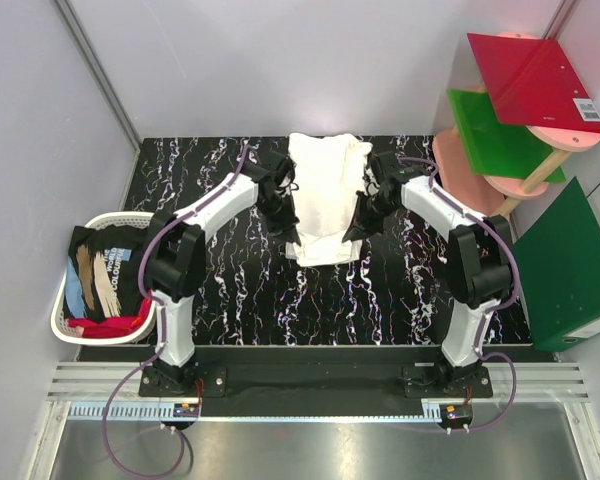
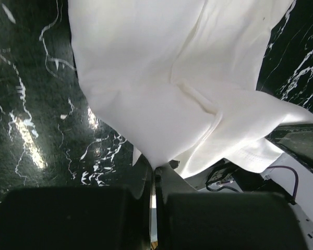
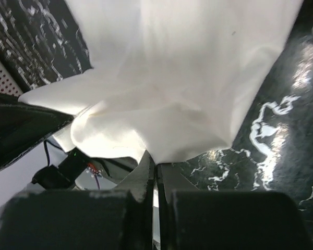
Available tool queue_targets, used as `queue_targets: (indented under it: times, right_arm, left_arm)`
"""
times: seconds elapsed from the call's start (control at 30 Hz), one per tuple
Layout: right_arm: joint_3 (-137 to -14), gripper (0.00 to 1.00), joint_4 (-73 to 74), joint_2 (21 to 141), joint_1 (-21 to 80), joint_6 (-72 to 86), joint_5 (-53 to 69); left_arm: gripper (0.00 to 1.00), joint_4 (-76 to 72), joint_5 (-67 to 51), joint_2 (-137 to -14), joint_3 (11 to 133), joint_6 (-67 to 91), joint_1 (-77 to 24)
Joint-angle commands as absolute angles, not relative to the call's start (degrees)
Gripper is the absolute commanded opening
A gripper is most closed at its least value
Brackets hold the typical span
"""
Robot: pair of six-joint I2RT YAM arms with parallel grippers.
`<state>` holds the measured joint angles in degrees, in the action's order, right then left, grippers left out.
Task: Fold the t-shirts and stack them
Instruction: Fold the folded rectangular tshirt in 1/3 of the way
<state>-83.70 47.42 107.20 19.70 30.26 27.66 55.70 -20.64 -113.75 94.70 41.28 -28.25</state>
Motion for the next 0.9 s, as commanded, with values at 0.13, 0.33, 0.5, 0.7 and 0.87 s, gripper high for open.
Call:
queue_targets:
  times: [0.13,0.33,0.5,0.7,0.87]
  right_arm:
    - [-94.2,0.02,51.5,116.4,17.2,26.2,22.2]
    - [-98.5,0.58,51.4,120.7,17.0,25.8,18.9]
    - [-94.4,1.00,44.4,108.5,17.0,25.3,9.6]
    - [-85.6,1.00,40.0,91.9,17.0,23.3,7.4]
    - [-77.8,0.74,41.1,85.8,17.0,23.3,16.5]
  left_arm:
    - [0.04,57.7,-22.0,-122.6,106.8,40.1,-27.0]
    - [0.93,60.6,-20.9,-127.9,112.6,39.8,-25.8]
    - [0.99,60.8,-18.8,-124.7,111.7,38.9,-24.8]
    - [0.99,60.5,-15.2,-115.4,105.1,37.4,-24.5]
    - [0.99,58.9,-13.3,-109.2,96.0,37.2,-24.5]
